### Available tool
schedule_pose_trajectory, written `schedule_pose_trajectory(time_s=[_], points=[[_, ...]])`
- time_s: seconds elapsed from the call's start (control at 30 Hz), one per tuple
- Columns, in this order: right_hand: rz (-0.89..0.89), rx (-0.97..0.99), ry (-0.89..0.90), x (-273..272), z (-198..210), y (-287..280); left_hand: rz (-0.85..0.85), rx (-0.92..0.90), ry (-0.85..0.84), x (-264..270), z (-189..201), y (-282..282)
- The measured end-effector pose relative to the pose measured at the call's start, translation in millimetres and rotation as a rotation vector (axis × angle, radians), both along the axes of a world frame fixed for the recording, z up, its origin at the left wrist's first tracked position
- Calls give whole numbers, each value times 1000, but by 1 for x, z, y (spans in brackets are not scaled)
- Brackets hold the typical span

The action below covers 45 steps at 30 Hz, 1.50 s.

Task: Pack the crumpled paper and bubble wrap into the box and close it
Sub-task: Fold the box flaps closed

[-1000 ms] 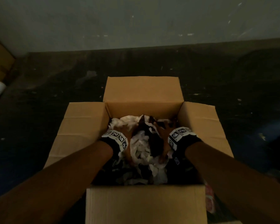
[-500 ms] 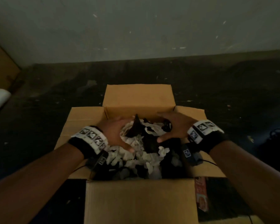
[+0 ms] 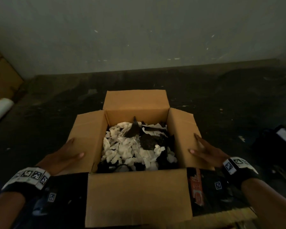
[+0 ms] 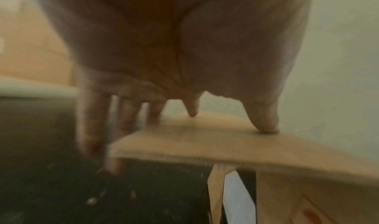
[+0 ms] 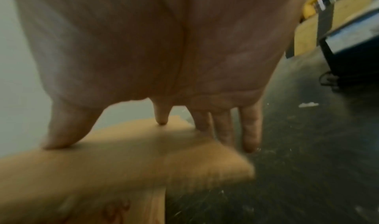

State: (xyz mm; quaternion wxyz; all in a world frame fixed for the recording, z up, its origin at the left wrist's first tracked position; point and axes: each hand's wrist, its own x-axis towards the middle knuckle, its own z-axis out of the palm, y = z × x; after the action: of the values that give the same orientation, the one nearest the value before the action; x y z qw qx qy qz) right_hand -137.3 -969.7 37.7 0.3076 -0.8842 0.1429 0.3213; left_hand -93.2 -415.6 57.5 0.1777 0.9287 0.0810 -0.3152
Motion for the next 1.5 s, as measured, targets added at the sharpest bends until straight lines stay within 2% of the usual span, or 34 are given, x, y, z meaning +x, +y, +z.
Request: schedule_pose_trajectory(time_s=[0.17,0.3,0.37,0.43,0.53,0.6,0.7,0.77,0.83,0.9,1.0,1.13,1.33,1.43,1.5], points=[[-27,-112,-117,-8,20,0,33,27,-131,-12,17,0],[-61,-230,-304,-21,60,4,61,56,-358,-26,53,-5],[-29,-181,-388,-28,87,16,34,-59,-457,-35,74,-21],[60,-42,-501,-32,110,31,-1,-233,-507,-41,89,-39],[160,192,-621,-31,123,58,-106,-540,-555,-45,89,-68],[184,275,-623,-24,114,76,-189,-619,-568,-41,70,-84],[195,243,-518,-11,79,94,-301,-561,-510,-28,26,-97],[376,141,-502,-4,43,93,-438,-388,-449,-19,-6,-90],[562,4,-492,-2,9,81,-578,-130,-427,-14,-34,-75],[666,-95,-508,-4,-7,68,-638,-51,-461,-12,-49,-63],[693,-159,-481,-16,-3,55,-635,-131,-489,-8,-56,-57],[795,-252,-344,-28,-1,44,-611,-220,-537,-5,-62,-52],[738,-192,-374,-35,-8,39,-601,-220,-561,-2,-59,-52],[701,-83,-370,-35,-2,33,-568,-288,-605,0,-55,-48],[574,29,-347,-35,5,33,-601,-249,-526,6,-51,-47]])
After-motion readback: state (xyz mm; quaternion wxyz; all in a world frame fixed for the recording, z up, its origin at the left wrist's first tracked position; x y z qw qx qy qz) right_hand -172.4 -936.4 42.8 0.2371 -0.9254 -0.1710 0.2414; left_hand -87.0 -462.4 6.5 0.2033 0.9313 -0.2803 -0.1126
